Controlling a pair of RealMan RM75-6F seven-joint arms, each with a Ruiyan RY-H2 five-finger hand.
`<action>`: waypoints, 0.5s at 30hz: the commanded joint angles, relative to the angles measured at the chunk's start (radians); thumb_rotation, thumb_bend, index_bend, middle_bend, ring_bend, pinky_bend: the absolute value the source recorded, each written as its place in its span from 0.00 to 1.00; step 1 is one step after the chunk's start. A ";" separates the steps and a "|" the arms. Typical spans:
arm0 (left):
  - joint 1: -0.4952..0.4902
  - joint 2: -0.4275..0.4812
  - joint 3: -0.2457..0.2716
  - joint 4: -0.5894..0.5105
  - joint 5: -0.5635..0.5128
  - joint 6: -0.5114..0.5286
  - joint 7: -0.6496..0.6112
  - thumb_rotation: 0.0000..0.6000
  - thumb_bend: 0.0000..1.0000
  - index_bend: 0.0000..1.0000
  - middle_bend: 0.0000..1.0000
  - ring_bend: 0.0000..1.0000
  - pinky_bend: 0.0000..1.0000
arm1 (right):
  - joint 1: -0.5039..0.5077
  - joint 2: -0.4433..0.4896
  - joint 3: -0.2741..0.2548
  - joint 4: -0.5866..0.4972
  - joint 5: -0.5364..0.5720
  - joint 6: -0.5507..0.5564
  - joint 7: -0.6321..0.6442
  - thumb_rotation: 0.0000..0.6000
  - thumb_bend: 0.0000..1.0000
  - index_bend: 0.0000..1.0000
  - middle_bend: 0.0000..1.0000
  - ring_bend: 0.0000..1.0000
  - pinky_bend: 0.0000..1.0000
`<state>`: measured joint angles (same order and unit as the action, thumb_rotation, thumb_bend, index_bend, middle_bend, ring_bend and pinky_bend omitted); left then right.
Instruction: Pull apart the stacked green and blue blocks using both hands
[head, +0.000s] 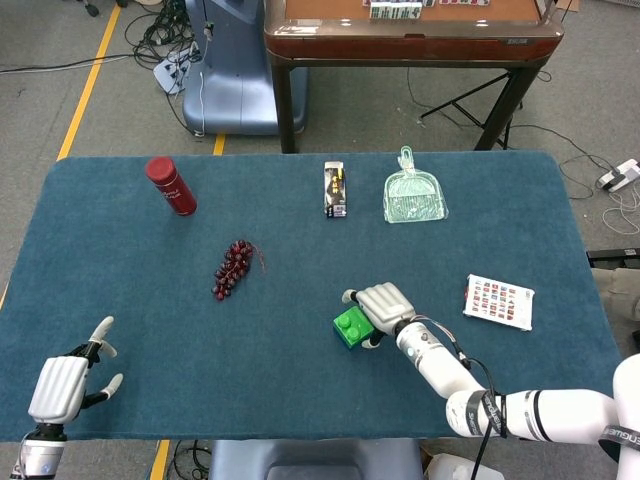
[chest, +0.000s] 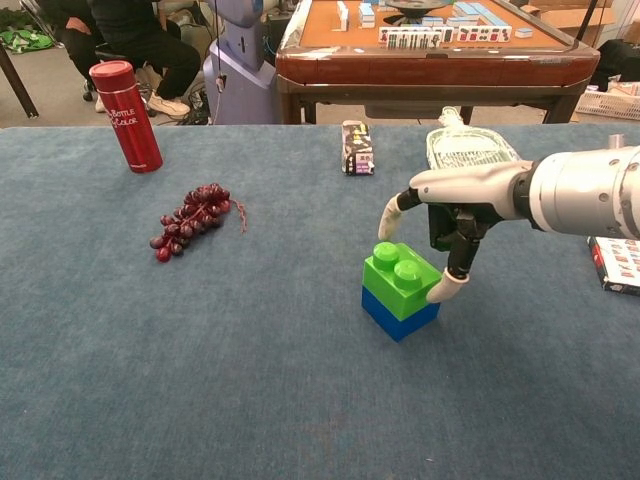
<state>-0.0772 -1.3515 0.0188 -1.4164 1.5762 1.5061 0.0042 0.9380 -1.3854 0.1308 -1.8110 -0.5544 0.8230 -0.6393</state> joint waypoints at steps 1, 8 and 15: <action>0.001 0.000 0.000 0.004 -0.001 -0.001 -0.003 1.00 0.27 0.06 0.44 0.47 0.65 | 0.023 -0.001 -0.014 0.004 0.029 0.006 -0.008 1.00 0.05 0.26 0.99 1.00 1.00; 0.002 -0.004 0.001 0.011 -0.002 -0.001 -0.011 1.00 0.27 0.06 0.44 0.47 0.65 | 0.063 -0.001 -0.043 0.009 0.070 0.017 -0.014 1.00 0.08 0.33 0.99 1.00 1.00; 0.002 -0.007 0.001 0.013 -0.001 -0.001 -0.010 1.00 0.27 0.06 0.44 0.47 0.65 | 0.075 -0.008 -0.060 0.014 0.059 0.041 0.004 1.00 0.10 0.47 1.00 1.00 1.00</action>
<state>-0.0757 -1.3584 0.0194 -1.4036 1.5753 1.5049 -0.0061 1.0125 -1.3923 0.0725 -1.7979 -0.4912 0.8605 -0.6392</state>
